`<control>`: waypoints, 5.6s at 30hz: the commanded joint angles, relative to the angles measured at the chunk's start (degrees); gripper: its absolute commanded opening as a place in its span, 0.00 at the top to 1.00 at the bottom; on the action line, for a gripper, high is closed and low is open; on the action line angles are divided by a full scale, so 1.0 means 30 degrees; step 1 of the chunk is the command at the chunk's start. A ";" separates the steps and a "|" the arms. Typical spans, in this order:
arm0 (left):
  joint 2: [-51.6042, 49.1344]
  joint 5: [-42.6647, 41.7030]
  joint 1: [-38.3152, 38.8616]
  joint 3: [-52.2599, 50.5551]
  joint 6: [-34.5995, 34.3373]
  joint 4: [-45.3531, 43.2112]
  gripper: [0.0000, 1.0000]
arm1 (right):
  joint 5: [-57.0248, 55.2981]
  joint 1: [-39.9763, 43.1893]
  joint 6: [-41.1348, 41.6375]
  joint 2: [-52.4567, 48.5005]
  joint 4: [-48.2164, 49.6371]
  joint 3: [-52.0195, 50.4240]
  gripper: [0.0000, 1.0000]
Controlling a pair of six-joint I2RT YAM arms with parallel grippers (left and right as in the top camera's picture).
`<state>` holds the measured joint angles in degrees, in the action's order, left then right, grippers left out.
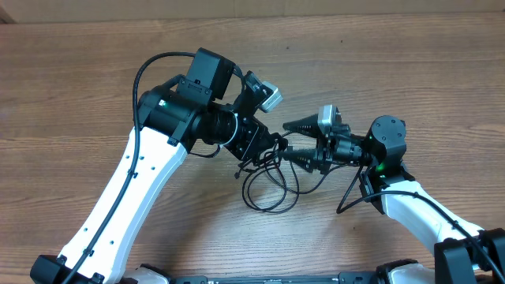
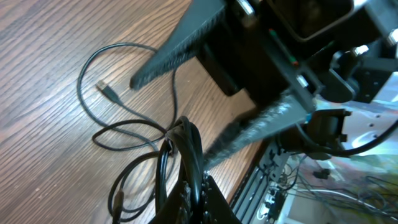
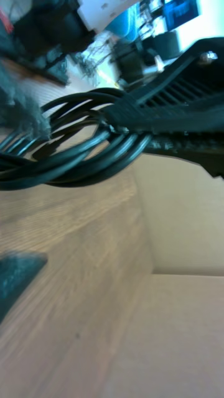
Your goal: Untangle cables
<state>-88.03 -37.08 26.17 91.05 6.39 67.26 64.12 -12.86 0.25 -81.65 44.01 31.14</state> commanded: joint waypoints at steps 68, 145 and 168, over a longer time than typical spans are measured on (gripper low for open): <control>0.0379 0.7912 0.0036 0.0066 -0.7067 -0.1064 0.96 | -1.2276 0.1384 1.3070 0.0036 -1.0877 0.0255 0.96; 0.0379 0.3905 0.2936 0.0044 -0.1202 -0.1005 0.95 | 0.3096 0.1931 0.1319 0.0036 -0.4539 0.0255 0.59; 0.0379 0.4350 0.3038 -0.0022 -0.1209 -0.1013 0.96 | 0.3016 0.1931 0.1326 0.0036 -0.4430 0.0255 0.39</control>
<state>-88.03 -23.57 34.92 91.00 3.31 64.29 73.08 -7.14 4.47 -81.60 30.35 31.51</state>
